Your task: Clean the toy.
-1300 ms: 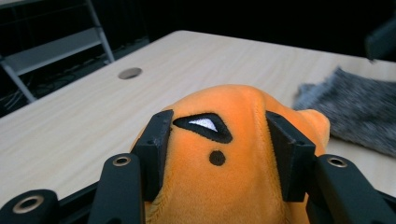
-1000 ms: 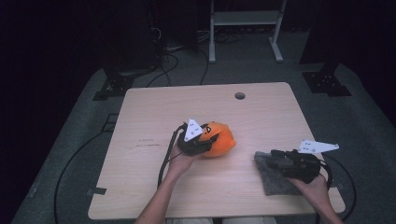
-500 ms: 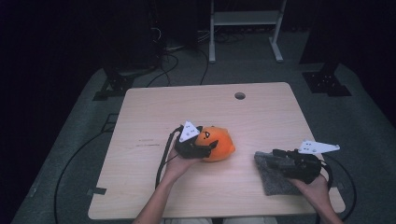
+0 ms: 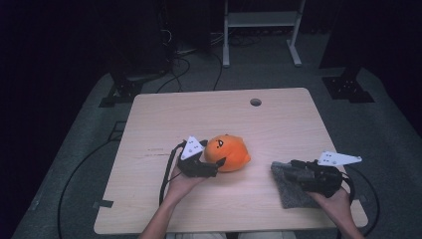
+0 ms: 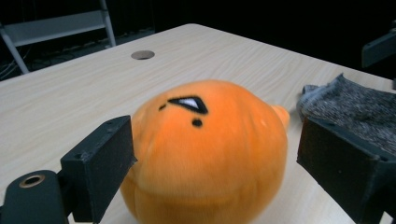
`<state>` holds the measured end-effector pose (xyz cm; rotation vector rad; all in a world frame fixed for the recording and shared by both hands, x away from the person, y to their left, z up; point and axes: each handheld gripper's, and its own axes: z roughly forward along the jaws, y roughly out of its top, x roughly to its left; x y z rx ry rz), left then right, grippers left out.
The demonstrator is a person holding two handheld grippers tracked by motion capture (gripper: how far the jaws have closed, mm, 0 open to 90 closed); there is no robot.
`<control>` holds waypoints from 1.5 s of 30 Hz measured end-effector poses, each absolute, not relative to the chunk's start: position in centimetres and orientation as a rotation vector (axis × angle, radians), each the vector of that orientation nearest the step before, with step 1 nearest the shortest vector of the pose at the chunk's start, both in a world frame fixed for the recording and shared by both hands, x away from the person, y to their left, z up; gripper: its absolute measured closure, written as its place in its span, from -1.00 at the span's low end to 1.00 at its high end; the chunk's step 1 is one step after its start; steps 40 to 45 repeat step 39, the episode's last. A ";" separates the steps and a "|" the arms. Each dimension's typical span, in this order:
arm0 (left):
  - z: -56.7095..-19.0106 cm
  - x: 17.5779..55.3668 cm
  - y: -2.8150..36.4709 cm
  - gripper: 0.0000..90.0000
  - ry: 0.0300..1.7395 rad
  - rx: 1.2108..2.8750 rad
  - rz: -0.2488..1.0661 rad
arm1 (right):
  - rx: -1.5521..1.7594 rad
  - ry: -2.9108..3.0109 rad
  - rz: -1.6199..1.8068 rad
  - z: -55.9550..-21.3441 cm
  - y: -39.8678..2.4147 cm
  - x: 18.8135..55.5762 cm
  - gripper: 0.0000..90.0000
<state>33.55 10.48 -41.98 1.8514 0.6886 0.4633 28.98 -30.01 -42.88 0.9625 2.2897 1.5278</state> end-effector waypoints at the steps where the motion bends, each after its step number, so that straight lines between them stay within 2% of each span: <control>1: -42.1 33.4 10.7 -0.78 0.694 1.852 0.458 | 0.962 2.290 1.526 -42.9 -30.0 29.0 -0.19; 31: -43.5 28.2 14.9 -0.81 0.754 1.827 0.455 | 0.954 2.260 1.540 -43.0 -31.1 28.2 -0.23; 45: -44.3 27.6 14.6 -0.83 0.731 1.846 0.475 | 0.948 2.252 1.490 -43.5 -31.2 27.9 -0.24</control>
